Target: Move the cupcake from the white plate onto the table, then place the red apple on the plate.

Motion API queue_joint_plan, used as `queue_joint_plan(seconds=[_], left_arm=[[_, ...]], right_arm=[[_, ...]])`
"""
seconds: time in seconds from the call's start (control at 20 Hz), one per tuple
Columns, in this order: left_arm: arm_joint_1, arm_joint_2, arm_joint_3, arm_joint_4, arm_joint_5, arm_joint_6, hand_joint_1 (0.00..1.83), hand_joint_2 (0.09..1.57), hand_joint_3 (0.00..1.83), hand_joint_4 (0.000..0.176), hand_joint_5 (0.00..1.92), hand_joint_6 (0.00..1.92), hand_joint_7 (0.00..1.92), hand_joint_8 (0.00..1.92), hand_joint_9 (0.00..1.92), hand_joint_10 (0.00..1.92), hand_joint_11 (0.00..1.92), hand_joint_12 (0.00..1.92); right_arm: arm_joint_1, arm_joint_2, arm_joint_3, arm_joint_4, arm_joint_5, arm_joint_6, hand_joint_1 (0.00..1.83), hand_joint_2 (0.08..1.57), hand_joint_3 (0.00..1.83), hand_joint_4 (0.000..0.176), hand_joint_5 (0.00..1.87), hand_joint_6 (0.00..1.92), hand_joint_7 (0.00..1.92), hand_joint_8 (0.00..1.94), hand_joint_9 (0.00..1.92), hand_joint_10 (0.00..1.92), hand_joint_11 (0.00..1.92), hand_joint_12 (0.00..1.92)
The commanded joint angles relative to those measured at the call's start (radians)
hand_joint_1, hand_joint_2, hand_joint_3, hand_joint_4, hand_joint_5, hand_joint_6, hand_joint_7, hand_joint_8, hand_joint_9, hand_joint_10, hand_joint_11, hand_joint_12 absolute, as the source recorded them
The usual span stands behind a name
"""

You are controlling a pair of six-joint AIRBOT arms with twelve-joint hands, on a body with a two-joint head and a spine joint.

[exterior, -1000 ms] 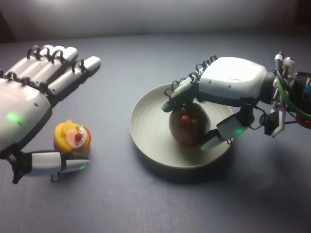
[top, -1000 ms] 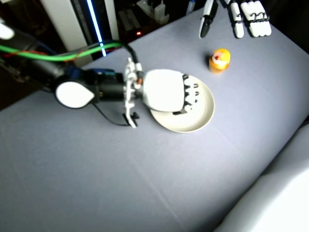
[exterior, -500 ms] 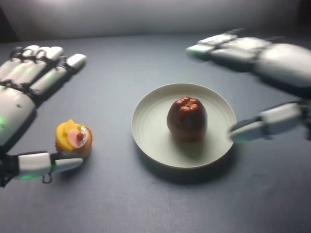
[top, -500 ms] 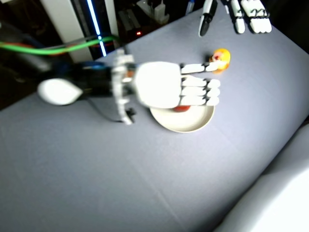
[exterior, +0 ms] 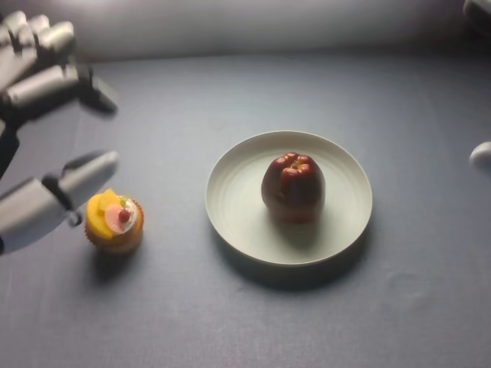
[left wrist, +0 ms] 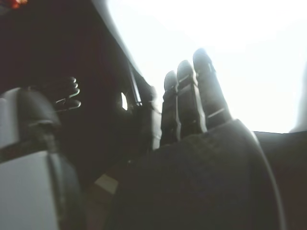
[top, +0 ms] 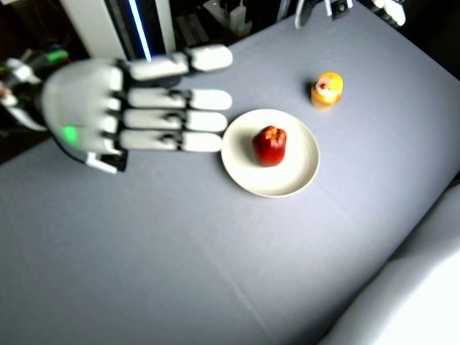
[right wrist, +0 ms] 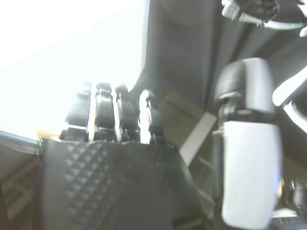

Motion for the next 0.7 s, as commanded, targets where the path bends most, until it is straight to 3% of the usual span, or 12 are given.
queue_joint_plan(seconds=[0.0,0.05,0.1,0.15,0.2,0.3,0.35,0.4,0.45,0.5,0.55,0.65], left_arm=[[-0.026,0.003,0.007,0.060,-0.128,-0.001,0.28,1.27,0.00,0.060,0.25,0.03,0.15,0.00,0.12,0.01,0.00,0.00],[-0.059,0.004,0.015,0.076,-0.128,-0.011,0.33,1.37,0.01,0.000,0.33,0.01,0.25,0.01,0.25,0.02,0.08,0.06],[-0.072,0.009,0.022,0.077,-0.128,-0.028,0.23,1.44,0.00,0.000,0.42,0.01,0.28,0.00,0.30,0.01,0.02,0.41],[-0.085,0.021,0.022,0.081,-0.128,-0.033,0.53,1.38,0.00,0.000,0.38,0.01,0.36,0.00,0.39,0.02,0.00,0.91],[-0.093,0.038,0.018,0.096,-0.128,-0.033,0.27,1.34,0.00,0.005,0.52,0.03,0.69,0.07,0.73,0.17,0.30,1.17],[-0.113,0.042,0.009,0.088,-0.129,-0.034,0.39,1.40,0.00,0.000,0.56,0.03,0.67,0.03,0.70,0.21,0.25,1.29],[-0.115,0.046,-0.002,0.077,-0.129,-0.035,0.58,1.43,0.00,0.139,0.46,1.41,0.83,0.10,0.88,0.38,0.48,1.36],[-0.122,0.048,-0.006,0.071,-0.129,-0.040,0.31,1.41,0.00,0.005,0.36,1.18,0.85,0.23,0.67,0.90,0.35,1.51],[-0.132,0.043,-0.002,0.065,-0.129,-0.058,0.31,1.41,0.00,0.005,0.36,1.18,0.85,0.23,0.67,0.90,0.35,1.51],[-0.139,0.033,0.003,0.050,-0.129,-0.090,0.21,1.37,0.00,0.000,0.42,1.10,0.56,1.09,0.40,1.47,0.18,1.82],[-0.140,0.029,0.003,0.042,-0.129,-0.114,0.11,1.35,0.00,0.000,0.43,1.20,0.51,1.23,0.38,1.49,0.19,1.84],[-0.140,0.014,0.003,0.028,-0.129,-0.151,0.10,1.36,0.00,0.000,0.51,1.28,0.54,1.44,0.44,1.64,0.35,1.91]], right_arm=[[0.004,0.006,-0.003,-0.003,0.130,0.003,0.35,1.17,0.00,0.112,0.18,0.00,0.04,0.00,0.04,0.00,0.00,0.00],[0.023,0.008,-0.004,-0.027,0.130,0.001,0.30,1.16,0.00,0.064,0.22,0.01,0.13,0.02,0.13,0.00,0.00,0.21],[0.039,0.011,-0.007,-0.043,0.130,-0.005,0.45,1.21,0.01,0.060,0.35,0.02,0.21,0.02,0.18,0.01,0.00,0.32],[0.061,0.020,-0.016,-0.057,0.130,-0.011,0.66,1.23,0.00,0.000,0.47,0.02,0.38,0.03,0.32,0.04,0.00,0.53],[0.065,0.035,-0.031,-0.060,0.131,-0.011,0.90,1.23,0.00,0.000,0.48,0.01,0.47,0.02,0.43,0.07,0.04,1.18],[0.083,0.079,-0.073,-0.061,0.131,-0.009,0.81,1.37,0.01,0.000,0.45,0.01,0.44,0.00,0.58,0.09,0.36,1.38],[0.093,0.091,-0.087,-0.056,0.131,-0.006,0.60,1.37,0.00,0.000,0.59,0.05,0.65,0.05,0.72,0.15,0.30,1.49],[0.098,0.089,-0.091,-0.047,0.131,0.010,0.83,1.33,0.00,0.034,0.62,1.22,0.93,0.15,0.95,0.28,0.52,1.40],[0.100,0.084,-0.091,-0.031,0.132,0.034,0.83,1.33,0.00,0.034,0.62,1.22,0.93,0.15,0.95,0.28,0.52,1.40],[0.110,0.080,-0.094,-0.014,0.132,0.052,0.71,1.41,0.00,0.132,0.46,1.73,0.84,0.64,0.75,0.85,0.38,1.62],[0.127,0.077,-0.099,-0.003,0.132,0.052,0.79,1.39,0.00,0.069,0.51,1.68,0.88,0.87,0.81,1.04,0.47,1.62],[0.147,0.044,-0.096,0.031,0.132,0.062,0.76,1.38,0.00,0.122,0.53,1.66,0.83,1.20,0.80,1.34,0.56,1.76]])
